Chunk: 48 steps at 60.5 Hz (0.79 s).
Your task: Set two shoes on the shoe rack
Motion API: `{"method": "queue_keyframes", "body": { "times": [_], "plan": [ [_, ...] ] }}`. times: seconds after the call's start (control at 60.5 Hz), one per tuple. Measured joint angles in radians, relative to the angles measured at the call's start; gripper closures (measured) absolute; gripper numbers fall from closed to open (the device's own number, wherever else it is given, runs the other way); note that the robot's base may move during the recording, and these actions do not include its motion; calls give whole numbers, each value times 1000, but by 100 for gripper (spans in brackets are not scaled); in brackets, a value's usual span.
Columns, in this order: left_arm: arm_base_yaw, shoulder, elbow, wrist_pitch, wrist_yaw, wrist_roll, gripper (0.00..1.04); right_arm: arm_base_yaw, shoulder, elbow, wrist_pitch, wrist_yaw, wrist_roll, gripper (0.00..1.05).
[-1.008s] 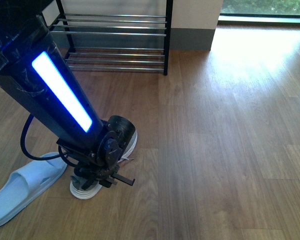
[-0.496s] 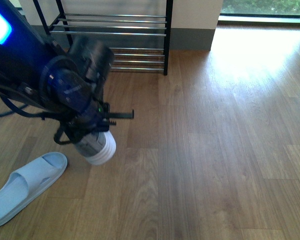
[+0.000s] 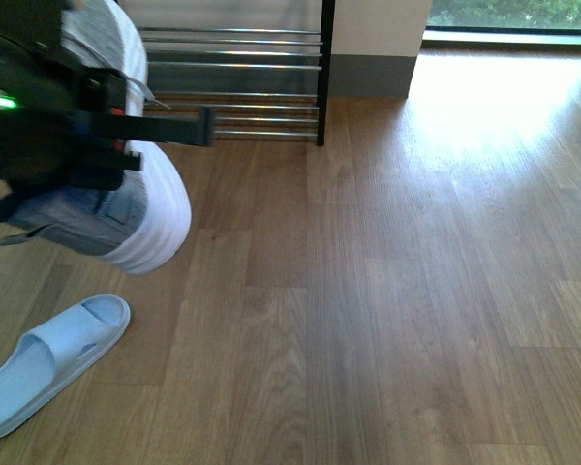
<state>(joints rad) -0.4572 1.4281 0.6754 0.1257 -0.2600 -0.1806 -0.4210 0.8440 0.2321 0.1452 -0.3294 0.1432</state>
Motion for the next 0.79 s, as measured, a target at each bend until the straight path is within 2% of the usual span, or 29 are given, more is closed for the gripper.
{"method": "queue_keyframes", "body": {
  "times": [0.231, 0.793],
  "plan": [
    [-3, -309, -135, -56, -83, 65, 103, 0, 0, 0, 0, 0, 0, 103],
    [1, -315, -142, -59, -82, 75, 103, 0, 0, 0, 0, -4, 0, 103]
  ]
}}
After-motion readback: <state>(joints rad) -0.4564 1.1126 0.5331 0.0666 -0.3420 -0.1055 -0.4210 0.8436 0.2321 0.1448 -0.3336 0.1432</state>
